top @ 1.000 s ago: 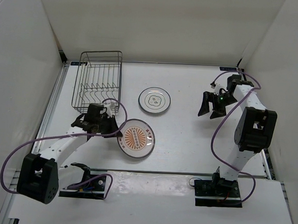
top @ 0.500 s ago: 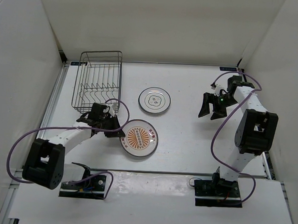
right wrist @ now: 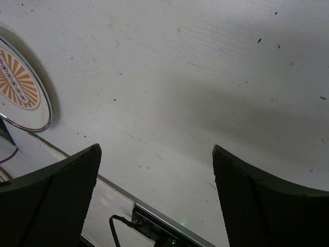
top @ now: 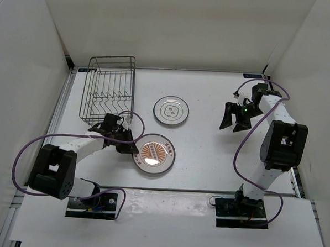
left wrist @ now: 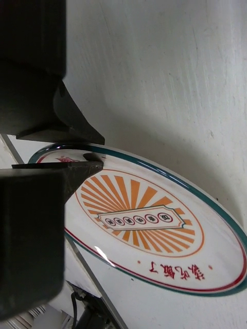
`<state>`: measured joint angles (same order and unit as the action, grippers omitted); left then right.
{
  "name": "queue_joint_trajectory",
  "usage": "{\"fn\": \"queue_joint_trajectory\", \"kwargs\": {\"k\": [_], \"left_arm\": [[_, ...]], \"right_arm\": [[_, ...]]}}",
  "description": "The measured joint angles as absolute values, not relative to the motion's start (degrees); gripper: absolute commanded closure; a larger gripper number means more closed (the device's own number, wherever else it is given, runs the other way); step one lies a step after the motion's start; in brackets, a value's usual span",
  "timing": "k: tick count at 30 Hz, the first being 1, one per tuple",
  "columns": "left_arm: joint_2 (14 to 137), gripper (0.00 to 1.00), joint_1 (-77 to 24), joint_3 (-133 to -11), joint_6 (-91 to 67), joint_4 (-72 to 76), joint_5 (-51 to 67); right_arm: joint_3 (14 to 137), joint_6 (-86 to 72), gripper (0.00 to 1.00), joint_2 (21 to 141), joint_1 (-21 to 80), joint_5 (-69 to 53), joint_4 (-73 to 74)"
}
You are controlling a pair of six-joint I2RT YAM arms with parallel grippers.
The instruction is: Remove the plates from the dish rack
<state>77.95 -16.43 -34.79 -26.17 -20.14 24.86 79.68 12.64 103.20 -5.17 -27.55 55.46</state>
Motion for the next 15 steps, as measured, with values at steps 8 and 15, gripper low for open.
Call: {"fn": "queue_joint_trajectory", "kwargs": {"k": [8, 15], "left_arm": [[79.40, 0.65, -17.41, -34.79, -26.04, -22.39, 21.89], [81.30, 0.56, -18.83, -37.28, -25.93, -25.54, 18.06]], "right_arm": [[79.70, 12.62, 0.10, 103.20, -5.17, -27.55, 55.46], [79.72, 12.62, 0.10, 103.20, -5.17, -27.53, 55.48]]}}
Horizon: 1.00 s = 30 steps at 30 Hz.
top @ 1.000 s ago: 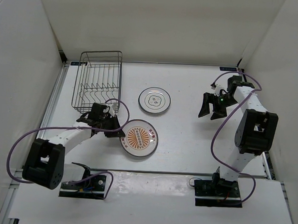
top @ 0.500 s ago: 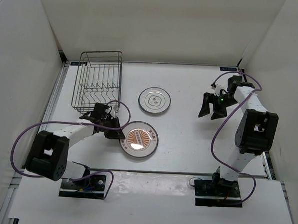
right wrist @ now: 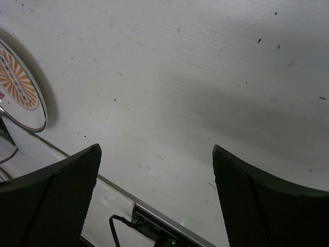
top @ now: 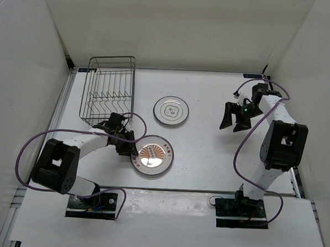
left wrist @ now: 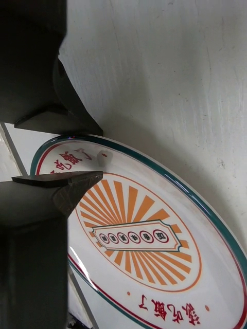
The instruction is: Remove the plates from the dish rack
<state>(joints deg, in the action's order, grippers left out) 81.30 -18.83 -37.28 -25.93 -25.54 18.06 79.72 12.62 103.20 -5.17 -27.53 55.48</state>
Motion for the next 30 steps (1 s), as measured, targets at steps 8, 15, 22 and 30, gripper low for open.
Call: {"fn": "queue_joint_trajectory", "kwargs": {"k": [8, 15, 22, 30], "left_arm": [[83.18, 0.50, -20.69, -40.82, -25.76, -29.82, 13.80], [82.70, 0.39, -21.63, -42.65, -23.46, -33.82, 8.71], [79.79, 0.20, -23.35, -46.39, -20.16, -38.41, 3.86], [72.53, 0.00, -24.60, -51.92, -17.37, -42.63, -0.58]], "right_arm": [[79.85, 12.60, 0.10, 103.20, -5.19, -27.49, 55.48], [79.96, 12.45, 0.10, 103.20, -5.19, -26.70, 55.46], [79.96, 12.19, 0.10, 103.20, -5.17, -25.85, 55.33], [79.96, 12.21, 0.10, 103.20, -5.17, -23.64, 55.33]]}}
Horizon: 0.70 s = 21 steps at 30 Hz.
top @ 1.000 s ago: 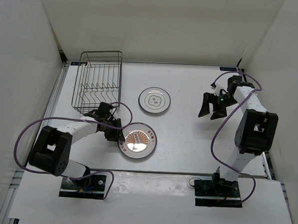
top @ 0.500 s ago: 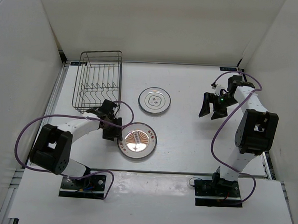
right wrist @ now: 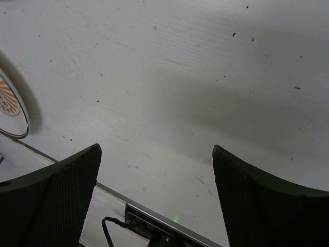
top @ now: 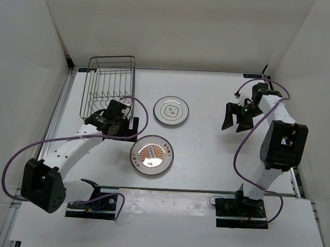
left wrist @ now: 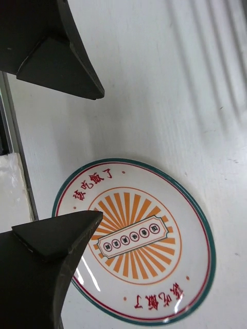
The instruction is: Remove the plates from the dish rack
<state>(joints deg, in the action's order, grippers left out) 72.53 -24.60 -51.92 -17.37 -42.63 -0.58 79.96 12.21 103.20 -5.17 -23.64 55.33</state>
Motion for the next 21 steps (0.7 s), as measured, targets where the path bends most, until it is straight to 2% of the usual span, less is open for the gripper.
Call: {"fn": "queue_joint_trajectory", "kwargs": {"k": [9, 15, 21], "left_arm": [[57.91, 0.00, -24.67, -52.51, -11.29, -42.63, -8.51], [40.91, 0.00, -24.67, -36.62, -5.63, -33.52, -14.39], [31.92, 0.00, -24.67, -22.92, -2.11, -27.97, -18.20]], "right_arm": [[75.24, 9.34, 0.10, 100.14, -5.08, -16.80, 53.69], [71.88, 6.15, 0.10, 97.30, -5.08, -11.53, 53.12], [70.32, 3.42, 0.10, 95.66, -5.08, -9.02, 52.47]]}}
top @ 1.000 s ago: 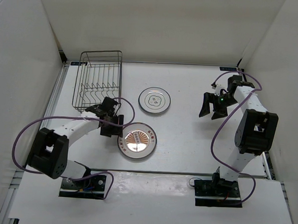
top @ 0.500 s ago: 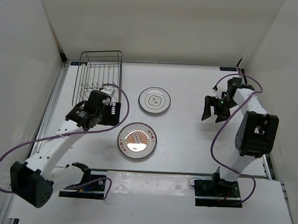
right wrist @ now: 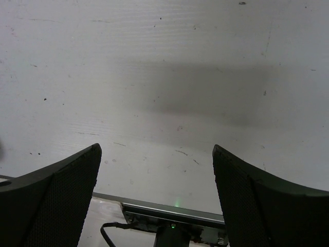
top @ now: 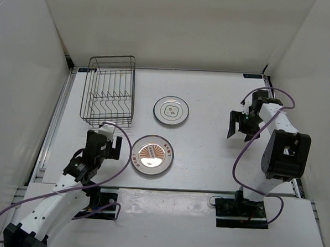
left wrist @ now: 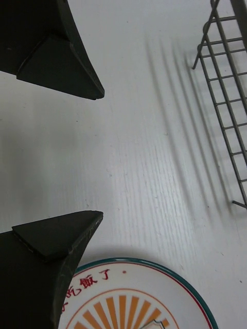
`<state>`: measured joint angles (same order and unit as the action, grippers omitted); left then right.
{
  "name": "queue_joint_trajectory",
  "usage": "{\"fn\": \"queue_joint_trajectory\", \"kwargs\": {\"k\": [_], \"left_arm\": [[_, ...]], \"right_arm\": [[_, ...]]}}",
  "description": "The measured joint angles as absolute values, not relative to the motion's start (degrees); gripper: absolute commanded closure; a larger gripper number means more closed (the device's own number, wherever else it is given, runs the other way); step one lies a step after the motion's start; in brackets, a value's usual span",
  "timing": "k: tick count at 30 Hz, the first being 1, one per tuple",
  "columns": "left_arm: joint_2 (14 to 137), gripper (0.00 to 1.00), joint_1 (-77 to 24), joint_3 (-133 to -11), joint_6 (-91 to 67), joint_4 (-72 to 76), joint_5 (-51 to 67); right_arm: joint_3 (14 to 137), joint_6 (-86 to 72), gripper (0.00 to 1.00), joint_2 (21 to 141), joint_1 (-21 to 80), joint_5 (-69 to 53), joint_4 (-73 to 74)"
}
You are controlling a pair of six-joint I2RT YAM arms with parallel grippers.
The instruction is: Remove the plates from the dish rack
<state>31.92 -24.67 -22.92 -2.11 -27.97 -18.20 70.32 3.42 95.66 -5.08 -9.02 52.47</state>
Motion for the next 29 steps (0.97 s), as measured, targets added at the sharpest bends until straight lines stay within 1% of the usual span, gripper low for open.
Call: {"fn": "queue_joint_trajectory", "kwargs": {"k": [5, 10, 18, 29], "left_arm": [[31.64, 0.00, -24.69, -21.34, -2.79, -27.83, -20.43], [32.60, 0.00, -24.69, -20.60, -5.21, -26.94, -22.04], [32.51, 0.00, -24.67, -18.17, -9.54, -25.93, -22.59], [31.75, 0.00, -24.69, -17.54, -6.04, -22.79, -23.62]], "right_arm": [[69.52, 2.37, 0.10, 94.59, -5.08, -6.48, 51.72], [65.82, 1.61, 0.10, 91.50, -5.08, -3.84, 50.85], [65.45, -0.03, 0.10, 90.70, -5.08, 1.89, 50.35], [65.47, -1.21, 0.10, 90.70, -5.08, 4.34, 49.01]]}}
